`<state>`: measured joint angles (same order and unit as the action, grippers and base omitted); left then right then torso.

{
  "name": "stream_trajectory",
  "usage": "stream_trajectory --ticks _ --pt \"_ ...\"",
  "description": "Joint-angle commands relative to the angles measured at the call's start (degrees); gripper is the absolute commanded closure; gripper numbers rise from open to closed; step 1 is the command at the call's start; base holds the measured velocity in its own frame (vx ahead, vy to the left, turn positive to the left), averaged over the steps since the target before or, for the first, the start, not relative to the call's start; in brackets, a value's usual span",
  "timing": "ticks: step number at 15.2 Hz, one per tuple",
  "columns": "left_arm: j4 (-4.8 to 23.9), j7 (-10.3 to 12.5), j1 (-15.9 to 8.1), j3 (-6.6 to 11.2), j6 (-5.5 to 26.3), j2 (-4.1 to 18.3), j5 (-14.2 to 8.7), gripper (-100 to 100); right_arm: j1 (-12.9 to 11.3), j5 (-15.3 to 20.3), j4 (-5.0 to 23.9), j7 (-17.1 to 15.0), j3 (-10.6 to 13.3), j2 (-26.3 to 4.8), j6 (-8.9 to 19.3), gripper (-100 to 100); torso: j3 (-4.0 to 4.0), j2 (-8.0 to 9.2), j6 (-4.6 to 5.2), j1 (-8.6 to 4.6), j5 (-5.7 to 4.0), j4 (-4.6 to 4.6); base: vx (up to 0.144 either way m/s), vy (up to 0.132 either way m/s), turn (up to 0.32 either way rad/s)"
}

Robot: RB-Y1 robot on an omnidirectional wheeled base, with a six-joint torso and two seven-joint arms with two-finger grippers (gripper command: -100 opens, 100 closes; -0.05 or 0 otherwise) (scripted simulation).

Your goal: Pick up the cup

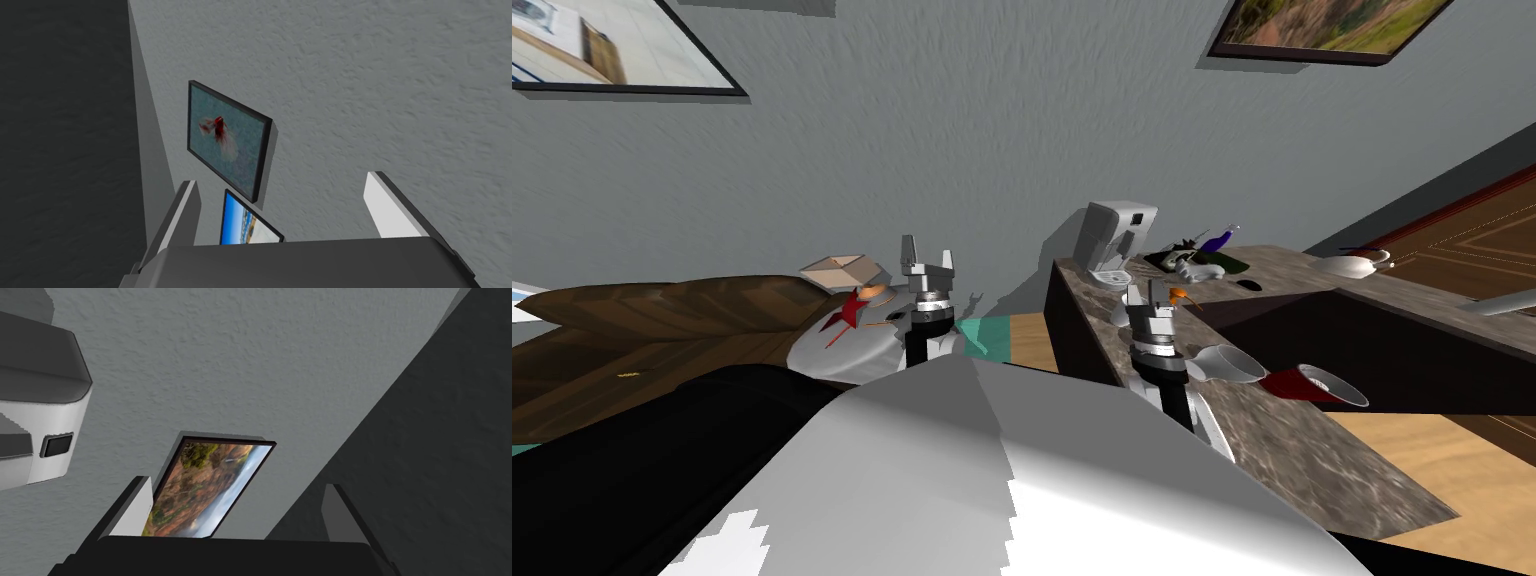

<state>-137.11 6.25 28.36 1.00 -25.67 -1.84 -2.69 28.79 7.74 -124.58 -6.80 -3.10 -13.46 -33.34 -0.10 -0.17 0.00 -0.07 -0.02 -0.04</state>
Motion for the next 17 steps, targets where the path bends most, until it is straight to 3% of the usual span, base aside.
stream_trajectory --ticks 1,11,13,14,15,17 --pt "0.0 0.0 0.0 0.00 0.0 0.0 0.0 0 0.5 0.8 1.4 0.3 -0.9 -2.9 -0.4 -100 0.00 0.00 0.00 0.00 0.00 0.00 0.034 -0.009 0.011" --pt "0.0 0.0 0.0 0.00 0.0 0.0 0.0 0 2.5 3.4 5.5 1.1 -3.6 -13.6 -1.4 -100 0.00 -0.01 0.00 0.03 0.01 0.00 0.040 -0.004 0.013" --pt "0.0 0.0 0.0 0.00 0.0 0.0 0.0 0 3.2 4.3 7.0 1.5 -4.5 -16.9 -1.8 -100 0.00 0.00 0.00 0.02 0.01 0.00 0.045 -0.002 0.020" --pt "0.0 0.0 0.0 0.00 0.0 0.0 0.0 0 3.2 4.3 7.0 1.5 -4.5 -17.0 -1.8 -100 -0.01 -0.02 0.00 0.02 0.01 0.00 0.034 -0.002 0.004" --pt "0.0 0.0 0.0 0.00 0.0 0.0 0.0 0 4.1 5.4 8.7 1.8 -5.5 -19.0 -2.2 -100 0.00 0.00 0.00 0.03 0.01 0.00 0.043 0.002 0.020" --pt "0.0 0.0 0.0 0.00 0.0 0.0 0.0 0 4.1 5.4 8.7 1.8 -5.5 -20.4 -2.2 -100 -0.01 -0.03 0.00 0.04 0.01 0.00 0.043 0.001 0.013"
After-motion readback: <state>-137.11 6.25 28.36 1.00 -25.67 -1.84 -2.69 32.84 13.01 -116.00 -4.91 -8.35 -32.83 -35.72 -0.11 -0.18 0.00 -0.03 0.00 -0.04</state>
